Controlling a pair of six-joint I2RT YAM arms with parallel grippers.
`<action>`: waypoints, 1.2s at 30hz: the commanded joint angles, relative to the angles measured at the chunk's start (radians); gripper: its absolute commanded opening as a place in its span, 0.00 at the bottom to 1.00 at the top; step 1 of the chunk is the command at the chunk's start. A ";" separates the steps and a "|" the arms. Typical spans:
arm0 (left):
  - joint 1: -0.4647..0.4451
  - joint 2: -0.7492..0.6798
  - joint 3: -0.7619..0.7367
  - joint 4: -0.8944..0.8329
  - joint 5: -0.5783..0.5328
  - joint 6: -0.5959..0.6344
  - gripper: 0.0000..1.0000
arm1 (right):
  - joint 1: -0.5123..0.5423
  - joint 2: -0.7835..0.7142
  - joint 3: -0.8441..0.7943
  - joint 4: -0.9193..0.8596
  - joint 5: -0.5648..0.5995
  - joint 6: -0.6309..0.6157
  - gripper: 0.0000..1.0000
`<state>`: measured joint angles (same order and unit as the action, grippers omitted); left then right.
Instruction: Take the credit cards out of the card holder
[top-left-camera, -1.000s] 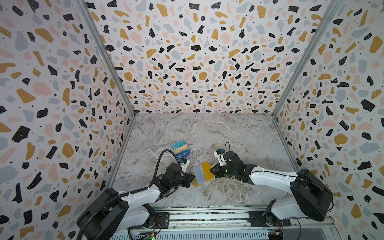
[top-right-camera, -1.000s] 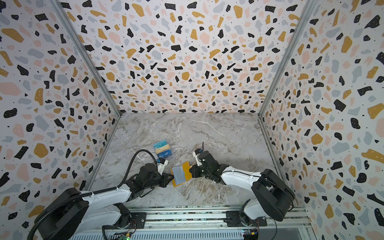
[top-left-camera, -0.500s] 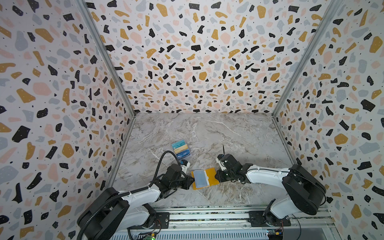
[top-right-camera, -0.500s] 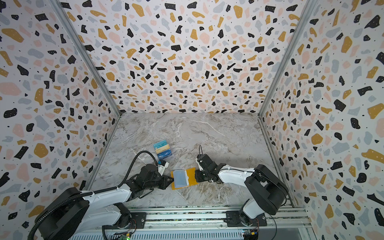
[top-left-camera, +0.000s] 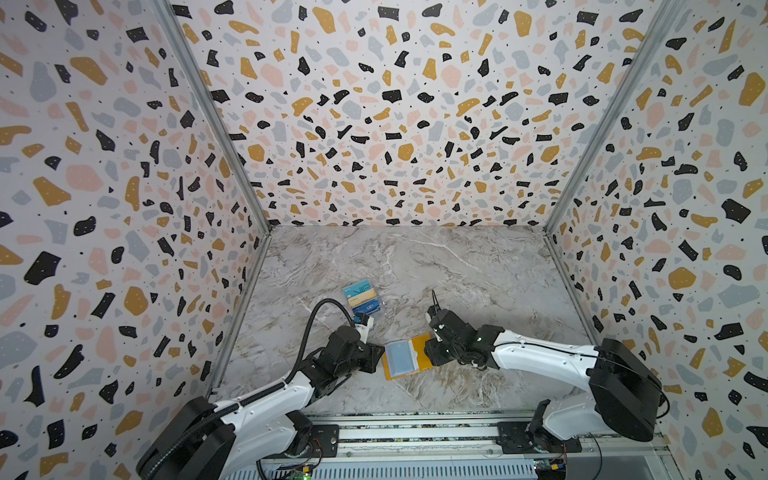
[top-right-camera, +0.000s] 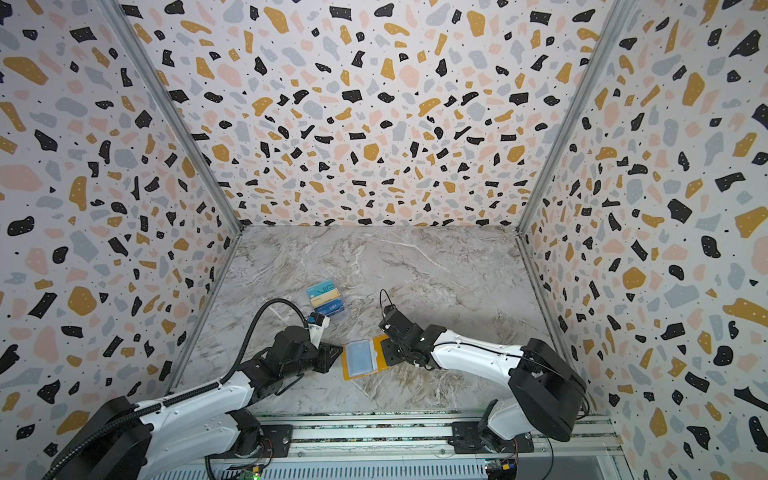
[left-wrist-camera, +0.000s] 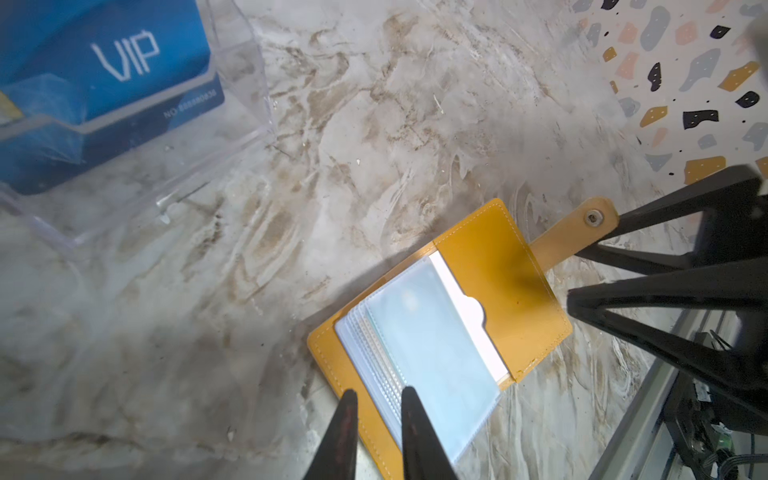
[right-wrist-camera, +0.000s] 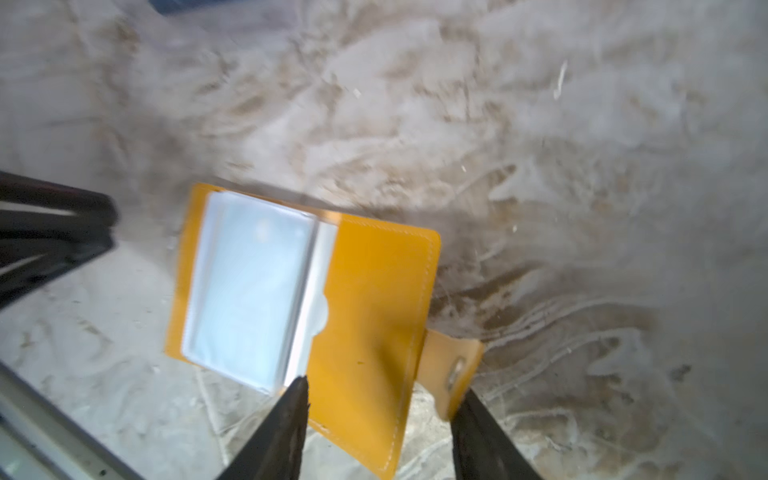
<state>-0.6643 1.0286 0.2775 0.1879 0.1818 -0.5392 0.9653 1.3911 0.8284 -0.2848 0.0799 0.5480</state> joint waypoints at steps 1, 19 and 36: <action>-0.006 -0.005 -0.008 0.056 0.040 -0.005 0.18 | 0.028 -0.021 0.062 -0.028 0.007 -0.046 0.58; -0.006 0.160 -0.114 0.381 0.067 -0.050 0.00 | 0.112 0.198 0.124 0.125 -0.018 -0.011 0.67; -0.006 0.301 -0.125 0.478 0.085 -0.051 0.00 | 0.127 0.314 0.112 0.211 0.001 -0.026 0.70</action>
<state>-0.6643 1.3212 0.1688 0.6163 0.2535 -0.5911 1.0809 1.7004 0.9489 -0.0986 0.0647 0.5297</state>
